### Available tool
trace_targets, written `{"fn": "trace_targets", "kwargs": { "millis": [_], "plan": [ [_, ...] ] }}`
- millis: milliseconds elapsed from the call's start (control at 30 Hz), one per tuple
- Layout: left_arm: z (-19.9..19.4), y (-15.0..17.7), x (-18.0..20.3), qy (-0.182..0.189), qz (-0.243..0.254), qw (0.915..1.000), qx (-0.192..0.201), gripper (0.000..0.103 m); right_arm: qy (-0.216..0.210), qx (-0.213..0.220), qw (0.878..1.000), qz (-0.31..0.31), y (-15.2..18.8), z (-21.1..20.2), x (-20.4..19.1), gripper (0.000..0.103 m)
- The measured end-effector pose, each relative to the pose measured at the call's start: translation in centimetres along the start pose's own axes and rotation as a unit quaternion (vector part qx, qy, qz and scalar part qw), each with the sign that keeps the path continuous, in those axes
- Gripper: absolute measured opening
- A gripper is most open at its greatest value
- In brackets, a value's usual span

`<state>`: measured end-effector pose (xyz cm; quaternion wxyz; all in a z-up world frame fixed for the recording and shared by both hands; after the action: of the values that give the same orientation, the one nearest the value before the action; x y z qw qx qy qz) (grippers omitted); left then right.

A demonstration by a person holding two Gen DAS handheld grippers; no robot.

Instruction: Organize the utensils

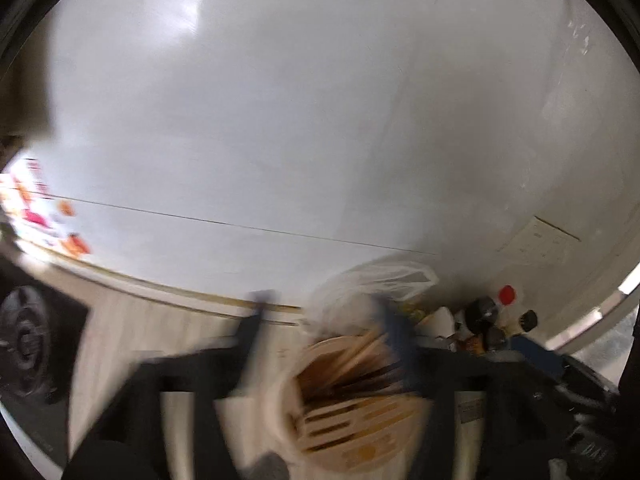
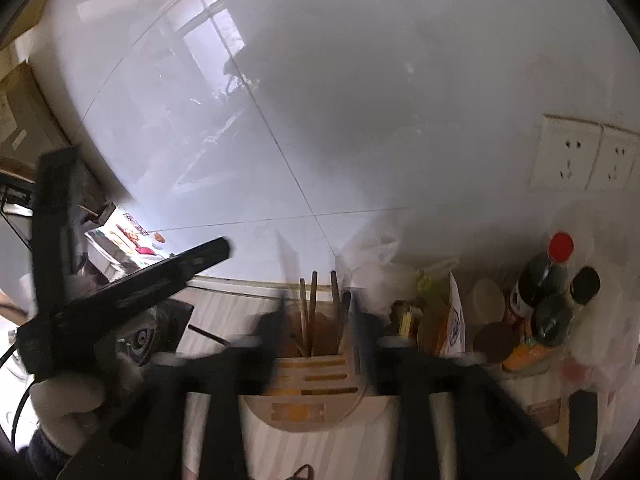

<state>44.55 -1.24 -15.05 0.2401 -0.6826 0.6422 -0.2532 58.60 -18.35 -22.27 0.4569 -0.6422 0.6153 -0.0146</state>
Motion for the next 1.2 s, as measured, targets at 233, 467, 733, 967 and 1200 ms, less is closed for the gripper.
{"fn": "trace_targets", "kwargs": {
  "millis": [233, 467, 733, 967, 1200],
  "plan": [
    [-4.2, 4.8, -3.2, -0.093, 0.011, 0.9941, 0.055, 0.103, 0.095, 0.023, 0.995, -0.03, 2.8, -2.8, 1.4, 0.091],
    [-5.0, 9.5, -3.6, -0.136, 0.021, 0.9896, 0.042, 0.103, 0.173, 0.012, 0.982, -0.079, 6.4, -2.8, 1.6, 0.103],
    [-9.4, 11.2, -3.3, -0.127, 0.022, 0.9904, 0.048, 0.103, 0.176, 0.031, 0.98, -0.089, 8.4, -6.3, -1.3, 0.103],
    [-15.7, 13.1, -3.7, -0.109, 0.046, 0.9911, 0.062, 0.103, 0.187, 0.059, 0.977, -0.079, 11.3, -12.3, -5.3, 0.103],
    [-22.7, 16.0, -5.5, -0.094, 0.063, 0.9906, 0.077, 0.103, 0.201, 0.093, 0.973, -0.072, 15.2, -19.6, -11.4, 0.103]
  ]
}}
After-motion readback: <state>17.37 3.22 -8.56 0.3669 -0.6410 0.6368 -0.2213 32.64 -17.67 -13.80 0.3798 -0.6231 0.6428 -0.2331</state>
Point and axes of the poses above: each gripper's, at about its wrist camera, not at the fingertips, and z roughly the way its jaws point, x to its right, y to its underside, the point moved 9 cm from there along z, roughly the way its jaws point, and after that the axes turned 14 degrees about -y, right-handed, at the moved point
